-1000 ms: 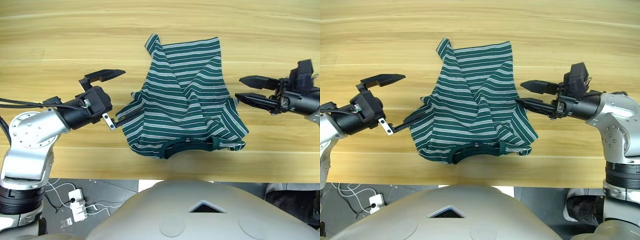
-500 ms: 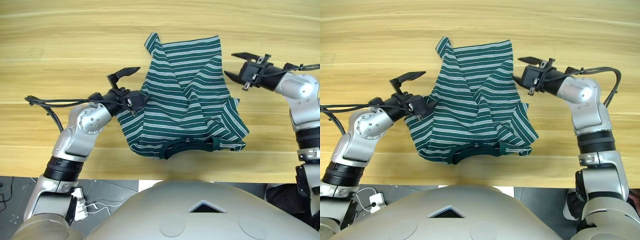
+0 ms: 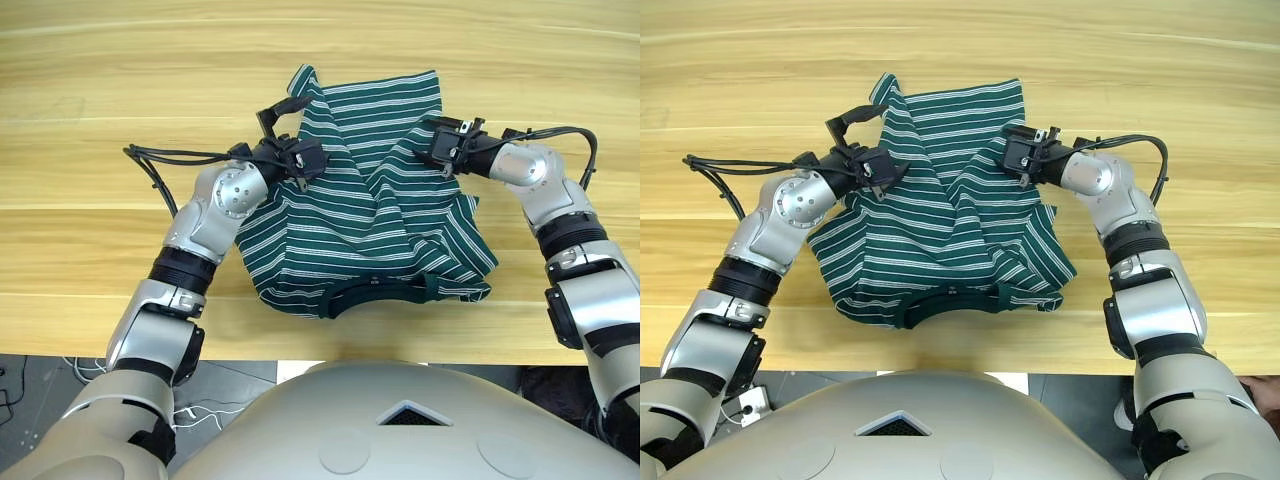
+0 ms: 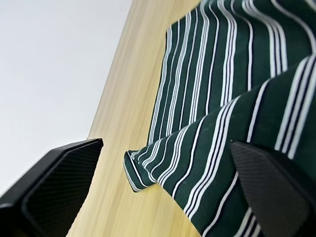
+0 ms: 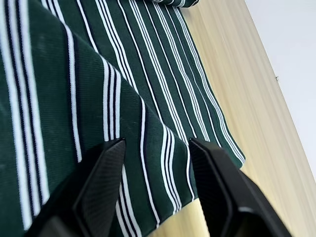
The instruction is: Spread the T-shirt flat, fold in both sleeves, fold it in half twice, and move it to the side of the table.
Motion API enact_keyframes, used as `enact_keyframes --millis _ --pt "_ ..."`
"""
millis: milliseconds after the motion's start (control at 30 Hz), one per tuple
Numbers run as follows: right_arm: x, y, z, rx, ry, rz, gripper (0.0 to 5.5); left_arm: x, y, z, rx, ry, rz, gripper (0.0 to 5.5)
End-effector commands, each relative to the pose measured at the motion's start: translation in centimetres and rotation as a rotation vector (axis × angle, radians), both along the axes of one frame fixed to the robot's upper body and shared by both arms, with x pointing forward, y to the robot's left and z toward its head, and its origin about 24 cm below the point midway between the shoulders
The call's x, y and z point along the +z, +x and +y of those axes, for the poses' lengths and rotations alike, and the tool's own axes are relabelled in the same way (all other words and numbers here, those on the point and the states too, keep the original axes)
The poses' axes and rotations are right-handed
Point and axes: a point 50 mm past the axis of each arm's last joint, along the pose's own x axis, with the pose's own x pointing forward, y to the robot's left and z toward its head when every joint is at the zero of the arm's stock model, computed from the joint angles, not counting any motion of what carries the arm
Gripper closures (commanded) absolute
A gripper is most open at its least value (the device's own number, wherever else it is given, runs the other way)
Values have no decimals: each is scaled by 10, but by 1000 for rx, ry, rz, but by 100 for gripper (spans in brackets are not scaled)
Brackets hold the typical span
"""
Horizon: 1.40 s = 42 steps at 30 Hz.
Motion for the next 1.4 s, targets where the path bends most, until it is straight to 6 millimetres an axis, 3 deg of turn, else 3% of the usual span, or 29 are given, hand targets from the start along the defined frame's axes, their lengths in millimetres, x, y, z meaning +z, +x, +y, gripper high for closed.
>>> enact_keyframes --millis 33,200,367,500,767,1067,1167,1267,1333,1400 --pt "-17 -10 -13 -11 -51 66 311 -9 -3 0 -15 35 12 74" --pt "-13 -14 -29 -50 -18 46 311 -23 -21 25 17 81 52 74" --pt "-2 -15 -53 -127 13 4 311 -23 -34 63 105 107 61 74" --pt "5 -15 -61 -153 32 -23 311 -19 -44 74 123 117 49 74" --pt "-1 -23 -60 -166 65 -20 311 -22 -51 71 135 92 55 74" --pt "19 -28 -46 -170 370 -92 311 -16 -38 56 242 -67 -53 74" --pt "31 -39 -45 -212 627 -13 311 10 -40 61 318 -243 -81 74" --pt "41 -64 -53 -252 833 113 311 43 -62 76 395 -409 -137 74" --pt "47 -80 -56 -260 885 164 311 58 -75 87 458 -446 -173 74" --pt "47 -98 -54 -231 799 193 311 65 -90 89 476 -466 -159 74"
